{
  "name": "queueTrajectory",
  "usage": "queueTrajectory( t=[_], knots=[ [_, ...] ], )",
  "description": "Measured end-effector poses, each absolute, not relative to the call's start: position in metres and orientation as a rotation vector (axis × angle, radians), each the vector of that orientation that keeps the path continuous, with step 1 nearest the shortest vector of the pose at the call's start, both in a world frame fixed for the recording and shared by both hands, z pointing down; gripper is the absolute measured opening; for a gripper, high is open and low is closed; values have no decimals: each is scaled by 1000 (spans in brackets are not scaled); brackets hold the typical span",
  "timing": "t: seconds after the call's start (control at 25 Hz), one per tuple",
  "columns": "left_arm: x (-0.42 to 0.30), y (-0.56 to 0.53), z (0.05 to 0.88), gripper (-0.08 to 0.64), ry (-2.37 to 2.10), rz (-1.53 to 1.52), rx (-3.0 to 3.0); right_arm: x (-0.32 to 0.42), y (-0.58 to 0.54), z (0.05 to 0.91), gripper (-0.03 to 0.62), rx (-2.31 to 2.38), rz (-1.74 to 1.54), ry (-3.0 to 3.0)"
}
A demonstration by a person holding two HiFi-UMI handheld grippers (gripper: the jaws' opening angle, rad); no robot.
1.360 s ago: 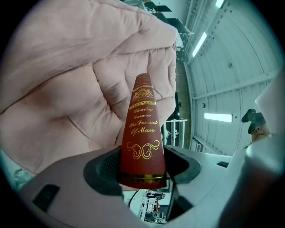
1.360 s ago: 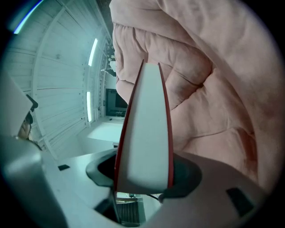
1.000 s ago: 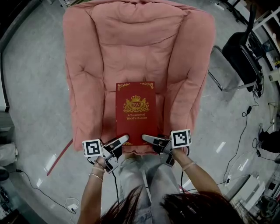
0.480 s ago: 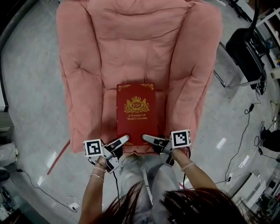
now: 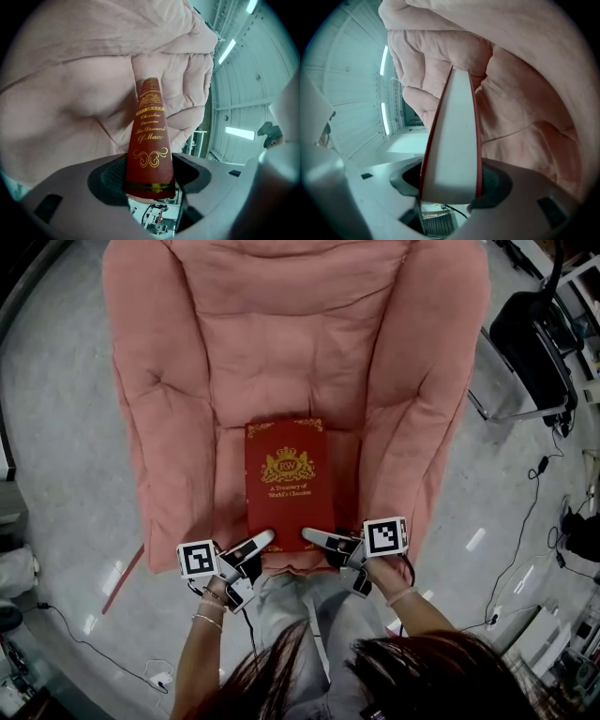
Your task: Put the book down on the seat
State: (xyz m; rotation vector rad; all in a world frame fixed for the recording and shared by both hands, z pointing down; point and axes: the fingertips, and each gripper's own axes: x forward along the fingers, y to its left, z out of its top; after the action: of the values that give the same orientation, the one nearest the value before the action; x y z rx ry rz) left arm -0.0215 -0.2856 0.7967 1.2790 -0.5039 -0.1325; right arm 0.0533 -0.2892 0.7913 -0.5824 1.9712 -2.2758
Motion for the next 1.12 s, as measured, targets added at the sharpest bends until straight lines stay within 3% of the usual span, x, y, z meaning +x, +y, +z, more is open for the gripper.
queueTrajectory(
  t=[0.72, 1.12],
  knots=[
    [-22, -283, 819, 268, -503, -120, 1225, 51, -287, 815, 281, -654, -2343, 1940],
    [-24, -270, 838, 301, -510, 61, 1276, 51, -272, 832, 308, -757, -2423, 1983]
  ],
)
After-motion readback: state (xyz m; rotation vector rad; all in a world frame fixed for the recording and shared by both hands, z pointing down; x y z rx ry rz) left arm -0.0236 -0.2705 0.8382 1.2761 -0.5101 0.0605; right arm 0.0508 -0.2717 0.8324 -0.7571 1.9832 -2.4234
